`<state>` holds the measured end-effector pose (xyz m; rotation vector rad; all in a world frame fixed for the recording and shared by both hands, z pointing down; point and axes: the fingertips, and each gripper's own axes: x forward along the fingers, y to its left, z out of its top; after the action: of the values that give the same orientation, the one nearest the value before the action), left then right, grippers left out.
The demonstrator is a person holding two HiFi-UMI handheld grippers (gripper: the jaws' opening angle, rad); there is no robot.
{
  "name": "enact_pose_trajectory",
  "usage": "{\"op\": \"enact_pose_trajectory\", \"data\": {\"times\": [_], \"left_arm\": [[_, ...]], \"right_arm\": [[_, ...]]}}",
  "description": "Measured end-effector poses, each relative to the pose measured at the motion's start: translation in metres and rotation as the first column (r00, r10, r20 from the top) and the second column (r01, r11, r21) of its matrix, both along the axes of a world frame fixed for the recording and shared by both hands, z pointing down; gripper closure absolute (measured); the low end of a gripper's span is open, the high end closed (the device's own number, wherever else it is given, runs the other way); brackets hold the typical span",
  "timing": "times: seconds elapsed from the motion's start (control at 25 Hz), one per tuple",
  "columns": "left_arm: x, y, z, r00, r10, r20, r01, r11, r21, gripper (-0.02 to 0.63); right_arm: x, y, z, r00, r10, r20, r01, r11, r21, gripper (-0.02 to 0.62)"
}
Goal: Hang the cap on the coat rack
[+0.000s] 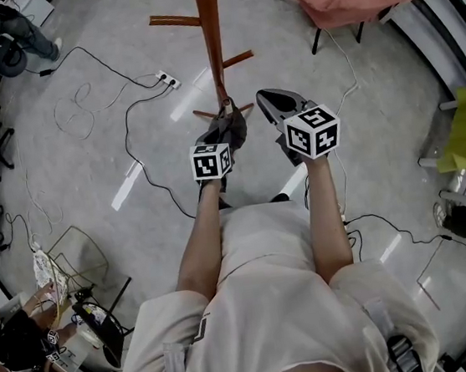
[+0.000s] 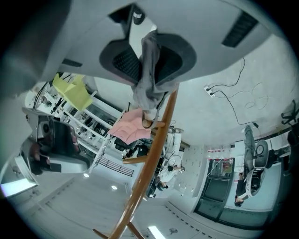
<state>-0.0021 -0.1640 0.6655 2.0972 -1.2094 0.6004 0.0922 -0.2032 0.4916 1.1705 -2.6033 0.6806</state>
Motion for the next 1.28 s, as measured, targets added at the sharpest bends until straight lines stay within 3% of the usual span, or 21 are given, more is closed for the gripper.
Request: {"op": "enact_pose_trajectory", "data": {"times": [0.16,0.56,1.28], "left_arm": [[0.004,0.002,0.002,0.999,0.033,0.015,-0.033,0.999,-0.011,0.471],[0.001,0.007,-0.008,0.999,0.046,-0.005,-0.046,0.999,0.018,0.469],[-0.018,-0.010,-0.052,0.999,0.000,-0.032,0.004,0.989,0.147,0.479]], "right_arm": [[0.001,0.000,0.002,1.000,0.004,0.003,-0.004,1.000,-0.006,0.589],[0.000,0.009,0.008,1.000,0.018,0.005,-0.018,1.000,-0.021,0.589],[0.002,0.011,0.018,1.000,0.014,-0.021,-0.015,0.999,-0.043,0.589]]}}
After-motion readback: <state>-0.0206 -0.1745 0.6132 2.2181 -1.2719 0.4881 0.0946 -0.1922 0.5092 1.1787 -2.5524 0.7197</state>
